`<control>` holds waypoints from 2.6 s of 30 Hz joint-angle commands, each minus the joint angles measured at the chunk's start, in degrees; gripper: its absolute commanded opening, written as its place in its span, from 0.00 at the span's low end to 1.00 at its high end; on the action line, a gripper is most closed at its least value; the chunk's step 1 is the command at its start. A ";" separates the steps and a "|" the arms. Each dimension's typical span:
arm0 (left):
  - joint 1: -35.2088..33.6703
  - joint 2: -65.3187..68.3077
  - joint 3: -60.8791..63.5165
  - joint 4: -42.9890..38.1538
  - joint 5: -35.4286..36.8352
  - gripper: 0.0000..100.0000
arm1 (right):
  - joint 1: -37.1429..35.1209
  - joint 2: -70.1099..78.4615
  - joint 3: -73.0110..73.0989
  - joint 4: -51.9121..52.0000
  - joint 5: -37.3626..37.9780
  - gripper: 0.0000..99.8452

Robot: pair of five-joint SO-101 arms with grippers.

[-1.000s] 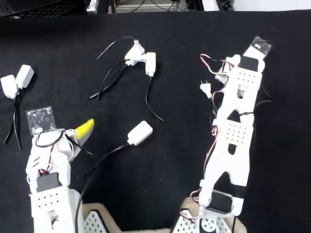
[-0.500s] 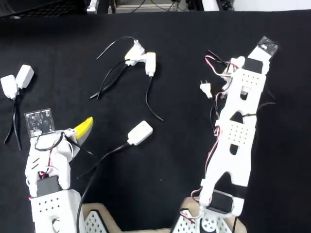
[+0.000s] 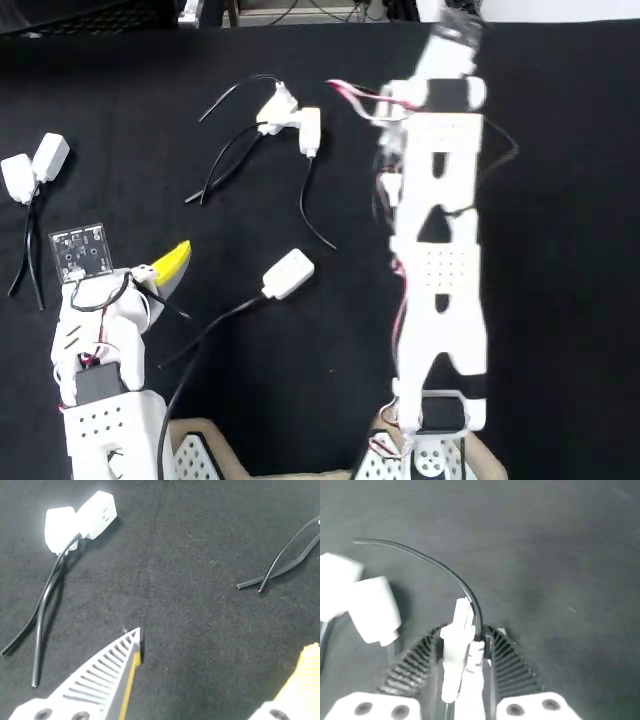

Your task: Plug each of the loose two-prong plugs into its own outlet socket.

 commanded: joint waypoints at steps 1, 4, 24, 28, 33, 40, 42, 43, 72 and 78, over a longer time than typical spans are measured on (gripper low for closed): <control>-0.75 -0.97 -0.40 -0.18 0.18 0.46 | -7.30 -4.62 -2.33 2.02 8.09 0.01; -3.21 -1.05 -0.48 -0.26 0.35 0.46 | -13.36 -4.62 -2.24 2.11 14.33 0.01; -33.45 -1.05 -2.68 6.77 8.00 0.46 | -46.24 -1.01 1.27 -14.33 21.80 0.01; -33.45 -1.05 -2.51 6.77 8.00 0.46 | -47.30 3.47 0.92 -27.69 21.80 0.01; -33.19 -1.05 -2.42 6.42 8.00 0.46 | -47.30 8.75 0.84 -41.49 21.80 0.02; -33.19 -1.05 -2.42 6.33 8.00 0.46 | -49.76 13.76 0.84 -48.79 21.71 0.19; -33.19 -1.05 -2.42 6.33 8.00 0.46 | -49.76 13.85 0.66 -48.70 21.80 0.23; -33.19 -1.05 -2.42 6.33 8.00 0.46 | -49.49 13.85 -0.31 -48.26 21.80 0.25; -22.29 3.78 -23.52 25.41 -4.92 0.46 | 2.29 -8.92 -0.57 2.02 21.36 0.27; -21.14 28.92 -47.96 39.38 -16.53 0.46 | 12.22 -6.81 7.60 1.93 21.36 0.27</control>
